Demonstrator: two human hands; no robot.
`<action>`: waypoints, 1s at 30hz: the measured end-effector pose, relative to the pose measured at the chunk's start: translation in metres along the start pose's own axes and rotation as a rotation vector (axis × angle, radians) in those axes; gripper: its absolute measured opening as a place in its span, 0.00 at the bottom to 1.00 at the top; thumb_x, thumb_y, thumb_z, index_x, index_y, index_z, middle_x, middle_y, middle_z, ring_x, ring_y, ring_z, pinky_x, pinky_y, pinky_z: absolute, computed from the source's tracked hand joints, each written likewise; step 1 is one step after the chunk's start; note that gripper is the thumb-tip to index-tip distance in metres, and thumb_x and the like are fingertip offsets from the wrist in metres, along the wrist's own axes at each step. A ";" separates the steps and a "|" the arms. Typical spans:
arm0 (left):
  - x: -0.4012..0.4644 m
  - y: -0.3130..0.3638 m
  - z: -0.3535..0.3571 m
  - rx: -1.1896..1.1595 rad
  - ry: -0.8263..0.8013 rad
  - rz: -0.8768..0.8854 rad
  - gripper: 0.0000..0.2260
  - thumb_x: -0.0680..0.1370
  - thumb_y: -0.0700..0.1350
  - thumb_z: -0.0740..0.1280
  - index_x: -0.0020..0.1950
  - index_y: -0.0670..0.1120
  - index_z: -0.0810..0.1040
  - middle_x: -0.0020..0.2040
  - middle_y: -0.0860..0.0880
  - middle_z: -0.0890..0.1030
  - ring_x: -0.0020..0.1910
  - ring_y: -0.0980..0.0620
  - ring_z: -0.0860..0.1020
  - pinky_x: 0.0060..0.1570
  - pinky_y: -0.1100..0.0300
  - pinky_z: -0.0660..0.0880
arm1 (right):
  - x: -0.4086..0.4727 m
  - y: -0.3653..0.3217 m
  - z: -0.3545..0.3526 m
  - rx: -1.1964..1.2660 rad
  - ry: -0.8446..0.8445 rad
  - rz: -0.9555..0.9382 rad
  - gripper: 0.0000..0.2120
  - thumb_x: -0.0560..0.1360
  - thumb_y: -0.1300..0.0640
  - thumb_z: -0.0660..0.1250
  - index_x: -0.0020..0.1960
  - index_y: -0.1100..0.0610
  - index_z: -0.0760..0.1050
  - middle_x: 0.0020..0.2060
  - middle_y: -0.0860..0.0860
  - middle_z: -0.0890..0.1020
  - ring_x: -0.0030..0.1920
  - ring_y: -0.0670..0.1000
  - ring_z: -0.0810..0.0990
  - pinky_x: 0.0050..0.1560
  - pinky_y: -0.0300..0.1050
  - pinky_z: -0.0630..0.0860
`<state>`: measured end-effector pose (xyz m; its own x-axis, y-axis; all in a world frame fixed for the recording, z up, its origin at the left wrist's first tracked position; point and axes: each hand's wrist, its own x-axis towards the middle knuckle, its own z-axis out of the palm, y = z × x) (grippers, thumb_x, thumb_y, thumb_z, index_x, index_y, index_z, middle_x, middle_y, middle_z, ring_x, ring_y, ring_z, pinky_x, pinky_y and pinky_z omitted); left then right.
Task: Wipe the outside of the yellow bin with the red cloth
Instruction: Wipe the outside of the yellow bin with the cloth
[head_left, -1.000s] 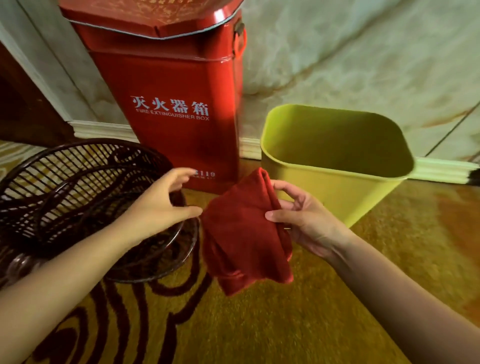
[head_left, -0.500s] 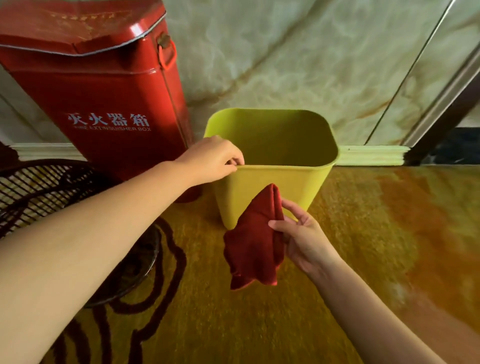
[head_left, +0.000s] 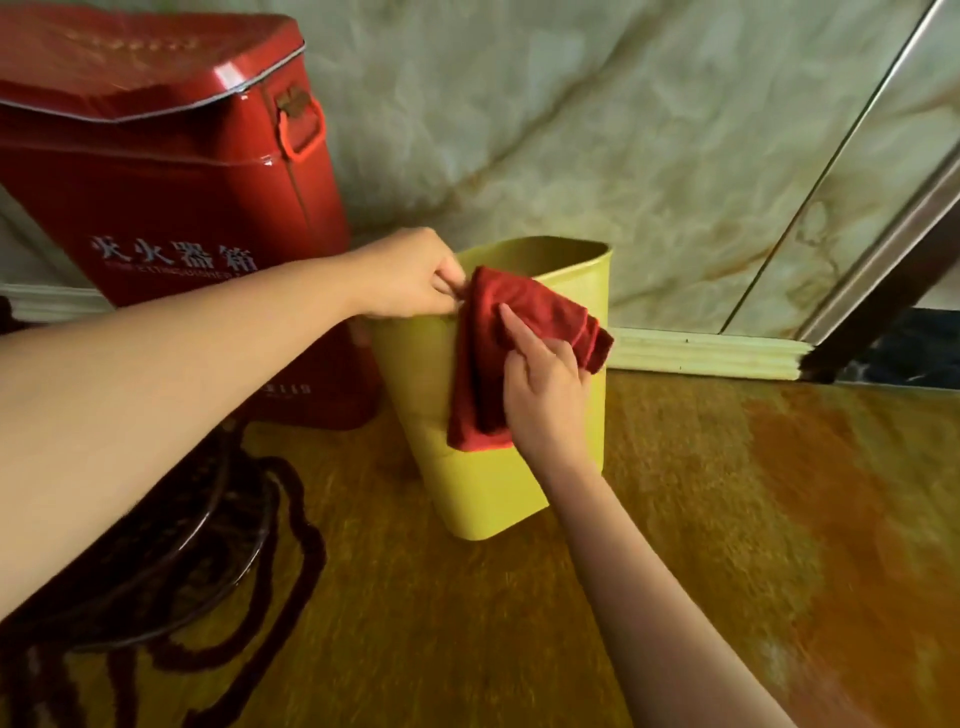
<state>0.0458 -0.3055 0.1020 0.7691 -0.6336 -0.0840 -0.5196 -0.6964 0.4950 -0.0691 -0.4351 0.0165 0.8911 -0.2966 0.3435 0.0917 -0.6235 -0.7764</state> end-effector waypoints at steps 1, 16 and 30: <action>0.001 -0.006 -0.005 -0.005 -0.050 -0.010 0.12 0.70 0.33 0.66 0.53 0.37 0.79 0.46 0.43 0.82 0.42 0.59 0.75 0.46 0.57 0.74 | 0.002 0.011 0.009 -0.177 -0.027 -0.087 0.21 0.78 0.52 0.55 0.71 0.42 0.63 0.70 0.47 0.70 0.69 0.54 0.64 0.66 0.56 0.56; 0.012 -0.031 -0.040 0.057 -0.430 -0.040 0.35 0.71 0.30 0.64 0.64 0.64 0.60 0.54 0.45 0.82 0.45 0.50 0.74 0.52 0.47 0.75 | 0.022 0.088 0.077 -0.297 0.130 -0.222 0.39 0.67 0.25 0.54 0.73 0.39 0.49 0.75 0.51 0.50 0.76 0.60 0.44 0.67 0.75 0.42; 0.021 -0.008 -0.026 0.003 -0.421 0.032 0.15 0.71 0.30 0.66 0.48 0.49 0.76 0.43 0.48 0.85 0.37 0.59 0.78 0.35 0.63 0.77 | 0.055 0.044 0.068 -0.105 0.274 -0.302 0.31 0.73 0.32 0.50 0.73 0.39 0.51 0.76 0.46 0.52 0.77 0.53 0.44 0.70 0.66 0.43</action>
<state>0.0757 -0.3042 0.1183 0.5336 -0.7370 -0.4149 -0.5421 -0.6746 0.5010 0.0148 -0.4297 -0.0350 0.6786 -0.2621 0.6862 0.2717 -0.7783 -0.5660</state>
